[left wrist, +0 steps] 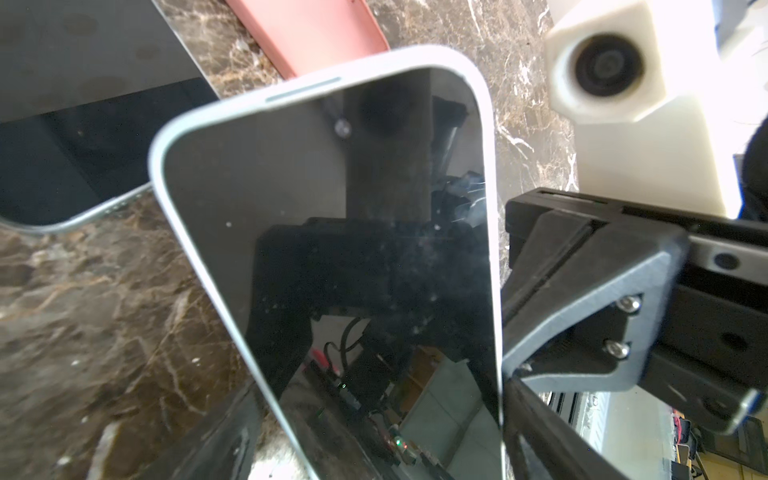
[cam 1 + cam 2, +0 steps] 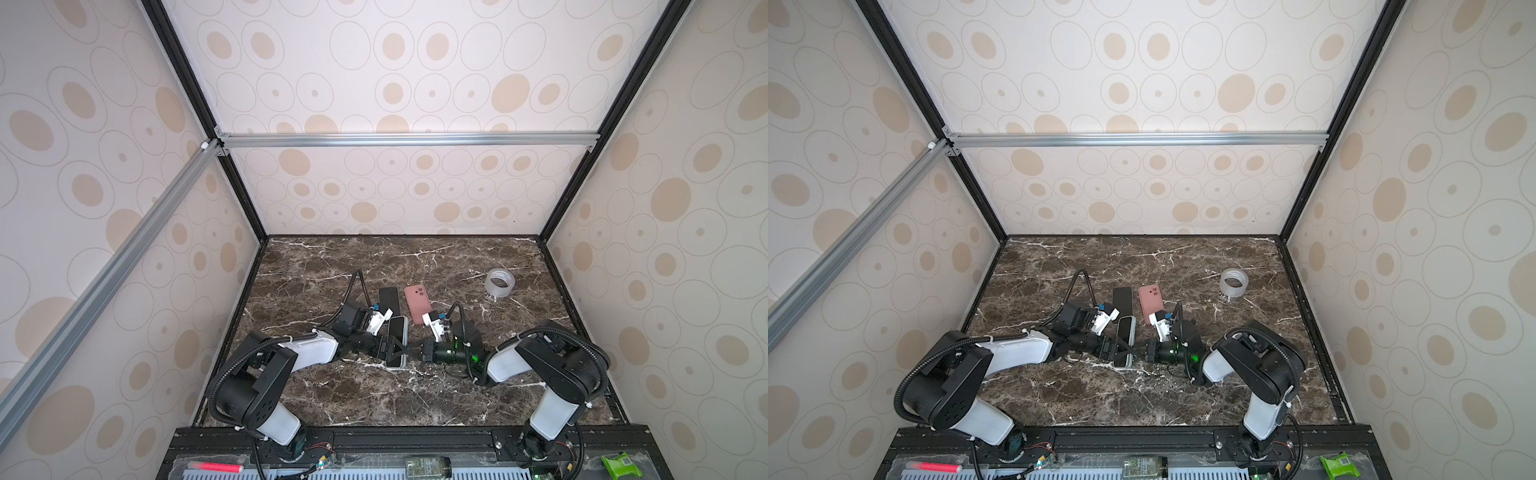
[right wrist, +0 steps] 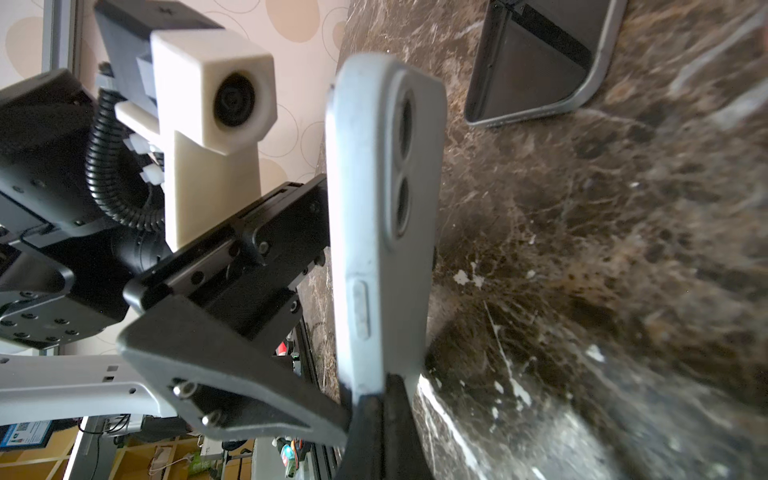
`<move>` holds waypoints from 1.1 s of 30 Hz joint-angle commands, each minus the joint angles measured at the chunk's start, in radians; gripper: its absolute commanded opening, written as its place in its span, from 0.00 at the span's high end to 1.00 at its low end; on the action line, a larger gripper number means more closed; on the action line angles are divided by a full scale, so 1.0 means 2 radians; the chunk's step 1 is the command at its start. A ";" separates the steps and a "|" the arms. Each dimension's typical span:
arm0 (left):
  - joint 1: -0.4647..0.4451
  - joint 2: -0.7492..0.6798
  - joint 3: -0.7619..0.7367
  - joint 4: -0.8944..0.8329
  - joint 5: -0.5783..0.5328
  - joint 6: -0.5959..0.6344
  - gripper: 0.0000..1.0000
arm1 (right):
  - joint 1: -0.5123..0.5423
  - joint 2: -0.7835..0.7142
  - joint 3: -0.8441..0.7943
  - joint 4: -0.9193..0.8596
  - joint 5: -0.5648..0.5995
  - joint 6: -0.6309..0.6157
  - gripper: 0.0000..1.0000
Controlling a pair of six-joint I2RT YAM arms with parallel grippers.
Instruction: Take the phone out of the phone case
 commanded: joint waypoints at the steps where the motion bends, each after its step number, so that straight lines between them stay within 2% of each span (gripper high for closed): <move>1: -0.002 -0.006 0.014 -0.041 -0.049 0.027 0.13 | 0.003 -0.002 0.002 0.057 -0.010 0.006 1.00; 22: -0.002 -0.030 0.027 -0.098 -0.104 0.044 0.29 | 0.003 -0.011 -0.009 0.046 0.002 -0.001 1.00; 23: -0.002 -0.030 0.029 -0.103 -0.121 0.046 0.29 | 0.003 -0.012 -0.009 0.045 0.002 -0.001 1.00; 33: -0.005 -0.026 0.053 -0.133 -0.135 0.059 0.42 | 0.003 -0.007 -0.007 0.046 0.003 -0.001 1.00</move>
